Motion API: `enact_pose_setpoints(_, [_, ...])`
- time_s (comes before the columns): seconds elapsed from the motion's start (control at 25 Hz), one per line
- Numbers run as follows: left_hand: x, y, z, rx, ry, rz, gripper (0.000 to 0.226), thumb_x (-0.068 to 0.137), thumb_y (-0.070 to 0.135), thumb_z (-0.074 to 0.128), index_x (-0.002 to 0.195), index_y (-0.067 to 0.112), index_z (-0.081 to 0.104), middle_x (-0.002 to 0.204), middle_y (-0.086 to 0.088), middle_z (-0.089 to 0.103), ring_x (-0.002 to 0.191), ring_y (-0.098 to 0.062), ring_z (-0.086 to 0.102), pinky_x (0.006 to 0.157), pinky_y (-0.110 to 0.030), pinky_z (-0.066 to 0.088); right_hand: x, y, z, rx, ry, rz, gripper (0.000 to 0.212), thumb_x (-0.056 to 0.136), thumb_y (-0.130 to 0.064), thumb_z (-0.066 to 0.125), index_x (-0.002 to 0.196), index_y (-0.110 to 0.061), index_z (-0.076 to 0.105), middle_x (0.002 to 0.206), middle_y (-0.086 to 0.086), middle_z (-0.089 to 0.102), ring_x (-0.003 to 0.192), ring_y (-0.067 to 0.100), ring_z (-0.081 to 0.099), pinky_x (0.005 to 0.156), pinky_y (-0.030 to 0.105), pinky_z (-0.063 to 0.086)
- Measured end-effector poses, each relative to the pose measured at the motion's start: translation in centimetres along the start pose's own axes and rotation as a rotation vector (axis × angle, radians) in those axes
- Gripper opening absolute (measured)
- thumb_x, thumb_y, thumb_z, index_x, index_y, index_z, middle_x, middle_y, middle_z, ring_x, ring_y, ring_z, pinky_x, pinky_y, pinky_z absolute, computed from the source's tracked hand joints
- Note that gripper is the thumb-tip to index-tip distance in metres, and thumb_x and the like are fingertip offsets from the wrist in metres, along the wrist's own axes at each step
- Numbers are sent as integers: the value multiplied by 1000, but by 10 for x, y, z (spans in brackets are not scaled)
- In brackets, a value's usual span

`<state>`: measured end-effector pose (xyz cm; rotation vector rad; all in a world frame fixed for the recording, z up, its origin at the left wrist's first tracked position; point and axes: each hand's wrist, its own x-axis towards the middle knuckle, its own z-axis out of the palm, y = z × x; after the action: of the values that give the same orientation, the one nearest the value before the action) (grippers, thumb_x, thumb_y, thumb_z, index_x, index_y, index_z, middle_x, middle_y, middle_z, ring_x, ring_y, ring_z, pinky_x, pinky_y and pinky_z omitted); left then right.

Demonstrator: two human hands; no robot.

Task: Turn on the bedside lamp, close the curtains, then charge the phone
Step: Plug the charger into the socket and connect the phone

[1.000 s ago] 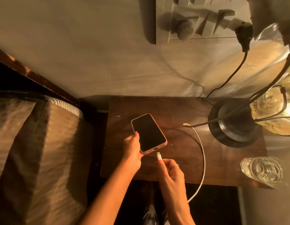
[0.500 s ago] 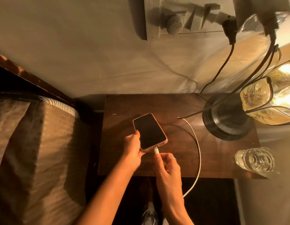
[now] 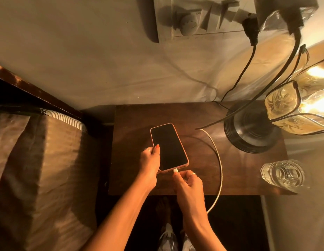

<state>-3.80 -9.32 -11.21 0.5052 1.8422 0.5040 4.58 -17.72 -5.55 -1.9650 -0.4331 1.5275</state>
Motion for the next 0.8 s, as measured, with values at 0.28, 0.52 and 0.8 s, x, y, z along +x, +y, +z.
enact_pose_setpoints(0.28, [6,-11,15,92,-76,75,40,95,38,43,121,9,54,118,-16,63,108,-31,61,95,-51,49,25,28,-13,-131,-64,36,17,93,-27,50,85,-17,61,75,5,68,69,14,64,72,35,52])
enact_pose_setpoints(0.52, [20,-22,18,200,-95,92,39,96,36,40,123,10,52,121,-16,61,110,-32,60,95,-52,49,40,44,-5,-216,-34,49,10,90,-19,55,87,-14,63,81,6,70,76,21,66,75,40,53])
enact_pose_setpoints(0.8, [23,-30,18,434,-32,157,40,97,38,35,105,6,58,107,-20,65,101,-35,61,74,-35,47,43,58,2,-247,32,58,13,91,-22,54,89,-13,64,83,9,71,79,25,65,78,44,53])
